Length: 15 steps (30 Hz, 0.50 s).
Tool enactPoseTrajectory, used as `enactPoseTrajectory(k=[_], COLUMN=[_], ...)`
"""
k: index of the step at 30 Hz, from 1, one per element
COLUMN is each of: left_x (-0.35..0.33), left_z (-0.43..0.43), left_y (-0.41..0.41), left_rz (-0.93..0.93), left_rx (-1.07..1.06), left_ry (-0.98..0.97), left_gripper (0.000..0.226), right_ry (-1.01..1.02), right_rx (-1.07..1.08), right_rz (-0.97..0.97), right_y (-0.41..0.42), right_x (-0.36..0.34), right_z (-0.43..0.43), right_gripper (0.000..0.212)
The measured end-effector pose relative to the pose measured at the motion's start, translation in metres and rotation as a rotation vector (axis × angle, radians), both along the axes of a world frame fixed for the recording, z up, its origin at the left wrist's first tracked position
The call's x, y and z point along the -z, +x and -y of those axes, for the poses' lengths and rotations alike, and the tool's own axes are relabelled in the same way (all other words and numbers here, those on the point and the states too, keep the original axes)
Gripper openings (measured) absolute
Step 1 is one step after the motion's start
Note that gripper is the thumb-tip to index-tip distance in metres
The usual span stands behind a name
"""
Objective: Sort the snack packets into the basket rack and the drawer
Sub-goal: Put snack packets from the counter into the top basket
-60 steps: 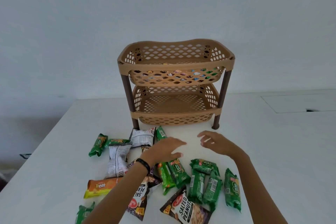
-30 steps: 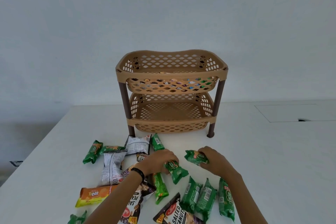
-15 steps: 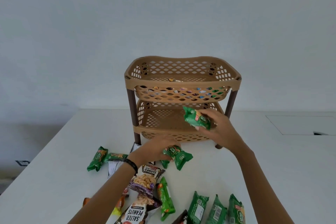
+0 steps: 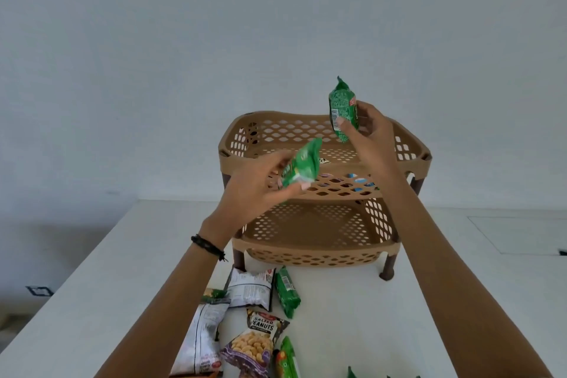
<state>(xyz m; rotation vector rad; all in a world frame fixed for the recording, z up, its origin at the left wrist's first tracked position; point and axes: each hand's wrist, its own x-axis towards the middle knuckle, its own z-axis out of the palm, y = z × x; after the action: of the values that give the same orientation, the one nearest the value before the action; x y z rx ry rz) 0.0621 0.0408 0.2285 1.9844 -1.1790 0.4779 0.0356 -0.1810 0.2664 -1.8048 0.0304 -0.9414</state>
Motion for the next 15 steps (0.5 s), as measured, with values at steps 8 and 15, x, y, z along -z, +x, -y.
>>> enactPoseTrajectory(k=[8, 15], left_x=[-0.046, -0.036], left_z=[0.023, 0.040], left_y=[0.071, 0.141], left_rz=[-0.243, -0.428], left_rx=[-0.308, -0.483], left_ry=[-0.076, 0.430], left_gripper=[0.054, 0.038], right_ry=[0.134, 0.032], right_rx=[0.025, 0.063], right_rz=[-0.283, -0.509], right_y=[0.053, 0.104], right_x=[0.008, 0.002], right_z=[0.005, -0.008], right_gripper=[0.033, 0.046])
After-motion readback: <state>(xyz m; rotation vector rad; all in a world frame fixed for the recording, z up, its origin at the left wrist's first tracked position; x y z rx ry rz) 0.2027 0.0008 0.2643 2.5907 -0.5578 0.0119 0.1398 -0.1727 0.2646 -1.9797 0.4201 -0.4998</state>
